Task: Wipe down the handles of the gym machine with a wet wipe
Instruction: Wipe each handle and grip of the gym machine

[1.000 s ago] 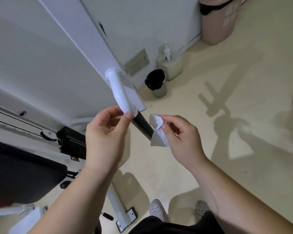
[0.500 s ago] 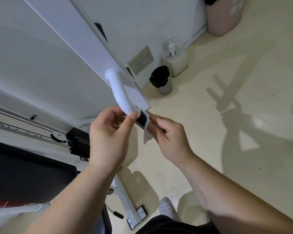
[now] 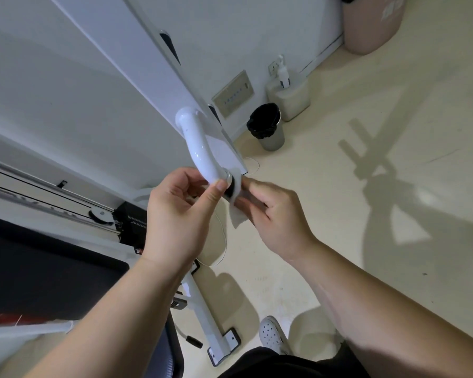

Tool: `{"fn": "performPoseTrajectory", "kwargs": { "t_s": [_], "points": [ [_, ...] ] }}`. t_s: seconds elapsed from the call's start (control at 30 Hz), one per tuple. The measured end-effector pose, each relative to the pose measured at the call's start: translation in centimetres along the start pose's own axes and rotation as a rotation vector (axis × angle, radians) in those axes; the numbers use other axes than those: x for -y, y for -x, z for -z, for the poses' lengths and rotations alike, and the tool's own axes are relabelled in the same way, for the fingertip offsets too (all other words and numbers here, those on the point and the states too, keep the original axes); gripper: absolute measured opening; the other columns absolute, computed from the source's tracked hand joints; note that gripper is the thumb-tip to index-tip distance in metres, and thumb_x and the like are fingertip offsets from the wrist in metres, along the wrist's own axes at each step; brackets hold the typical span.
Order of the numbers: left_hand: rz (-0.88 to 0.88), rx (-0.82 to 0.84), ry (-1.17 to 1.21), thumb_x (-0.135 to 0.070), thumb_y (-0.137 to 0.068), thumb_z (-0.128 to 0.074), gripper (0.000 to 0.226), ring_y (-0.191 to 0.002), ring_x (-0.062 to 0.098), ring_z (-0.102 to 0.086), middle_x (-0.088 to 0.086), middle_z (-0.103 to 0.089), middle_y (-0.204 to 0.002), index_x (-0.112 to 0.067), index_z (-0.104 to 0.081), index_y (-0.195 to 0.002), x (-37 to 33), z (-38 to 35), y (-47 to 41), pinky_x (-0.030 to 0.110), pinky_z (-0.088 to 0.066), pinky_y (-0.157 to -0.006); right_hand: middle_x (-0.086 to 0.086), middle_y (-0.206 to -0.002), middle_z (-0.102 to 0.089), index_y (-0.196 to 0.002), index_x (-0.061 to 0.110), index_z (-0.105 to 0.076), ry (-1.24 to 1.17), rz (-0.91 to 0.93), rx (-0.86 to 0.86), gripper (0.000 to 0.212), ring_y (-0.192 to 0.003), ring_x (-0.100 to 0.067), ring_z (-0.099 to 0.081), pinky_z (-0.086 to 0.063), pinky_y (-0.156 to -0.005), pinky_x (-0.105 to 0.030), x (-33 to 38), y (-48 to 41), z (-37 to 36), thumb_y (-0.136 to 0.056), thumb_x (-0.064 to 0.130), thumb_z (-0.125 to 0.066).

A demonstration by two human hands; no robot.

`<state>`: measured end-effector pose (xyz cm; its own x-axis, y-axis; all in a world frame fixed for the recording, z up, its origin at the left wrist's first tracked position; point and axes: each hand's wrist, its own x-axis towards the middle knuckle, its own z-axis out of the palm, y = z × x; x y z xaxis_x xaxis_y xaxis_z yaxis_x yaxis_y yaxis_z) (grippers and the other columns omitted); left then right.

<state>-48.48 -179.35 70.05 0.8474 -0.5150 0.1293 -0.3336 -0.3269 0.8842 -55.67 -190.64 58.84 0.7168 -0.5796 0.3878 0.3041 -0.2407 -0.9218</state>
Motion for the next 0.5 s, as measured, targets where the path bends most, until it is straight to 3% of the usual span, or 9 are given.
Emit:
{"fn": "performPoseTrajectory", "kwargs": {
  "t_s": [0.07, 0.13, 0.23, 0.3, 0.4, 0.5],
  "points": [
    [-0.005, -0.012, -0.012, -0.049, -0.075, -0.077, 0.024, -0.086, 0.045, -0.065, 0.012, -0.074, -0.090, -0.029, -0.075, -0.089, 0.2, 0.1, 0.0, 0.061, -0.055, -0.088, 0.027, -0.094, -0.072, -0.124, 0.011, -0.071, 0.040, -0.127, 0.042, 0.029, -0.088, 0.009, -0.065, -0.045, -0.079, -0.006, -1.9, 1.7, 0.5, -0.096, 0.005, -0.067],
    [-0.005, -0.015, -0.016, -0.049, -0.075, -0.077, 0.026, -0.082, 0.044, -0.063, 0.013, -0.073, -0.091, -0.028, -0.075, -0.091, 0.3, 0.2, 0.0, 0.058, -0.056, -0.086, 0.037, -0.083, -0.066, -0.118, 0.014, -0.073, 0.100, -0.220, 0.093, 0.024, -0.081, 0.013, -0.060, -0.039, -0.072, -0.002, -3.4, 2.8, 1.0, -0.096, 0.007, -0.067],
    [-0.001, -0.015, -0.023, -0.049, -0.076, -0.076, 0.024, -0.073, 0.026, -0.059, 0.014, -0.072, -0.090, -0.029, -0.074, -0.089, 0.5, 0.5, 0.1, 0.046, -0.056, -0.076, 0.019, -0.085, -0.071, -0.111, 0.015, -0.074, 0.102, -0.217, 0.086, 0.018, -0.078, 0.009, -0.058, -0.041, -0.070, -0.008, -2.9, 2.4, 0.8, -0.095, 0.019, -0.067],
    [0.006, -0.014, -0.013, -0.045, -0.078, -0.077, 0.018, -0.074, 0.018, -0.060, 0.010, -0.073, -0.087, -0.030, -0.074, -0.087, 0.5, 0.6, 0.1, 0.040, -0.054, -0.075, 0.005, -0.089, -0.073, -0.111, 0.012, -0.075, 0.095, -0.099, 0.044, 0.022, -0.078, 0.004, -0.059, -0.044, -0.071, -0.013, -0.9, 1.1, 0.2, -0.093, 0.022, -0.067],
    [0.005, -0.001, -0.014, -0.037, -0.082, -0.078, 0.010, -0.076, 0.016, -0.065, 0.002, -0.075, -0.084, -0.029, -0.075, -0.086, 0.4, 0.5, 0.0, 0.041, -0.056, -0.078, 0.005, -0.095, -0.074, -0.112, 0.009, -0.074, 0.025, 0.040, 0.029, 0.018, -0.086, 0.002, -0.065, -0.048, -0.080, -0.013, 1.2, -0.5, -0.2, -0.095, 0.008, -0.069],
    [0.001, -0.010, -0.010, -0.039, -0.079, -0.079, 0.012, -0.074, 0.016, -0.063, 0.002, -0.074, -0.082, -0.029, -0.074, -0.084, 0.4, 0.4, -0.1, 0.040, -0.055, -0.077, 0.007, -0.096, -0.074, -0.121, 0.009, -0.071, 0.044, -0.030, 0.046, 0.026, -0.087, 0.012, -0.062, -0.045, -0.080, -0.008, -0.5, 0.5, 0.1, -0.096, 0.015, -0.066]
  ]
}}
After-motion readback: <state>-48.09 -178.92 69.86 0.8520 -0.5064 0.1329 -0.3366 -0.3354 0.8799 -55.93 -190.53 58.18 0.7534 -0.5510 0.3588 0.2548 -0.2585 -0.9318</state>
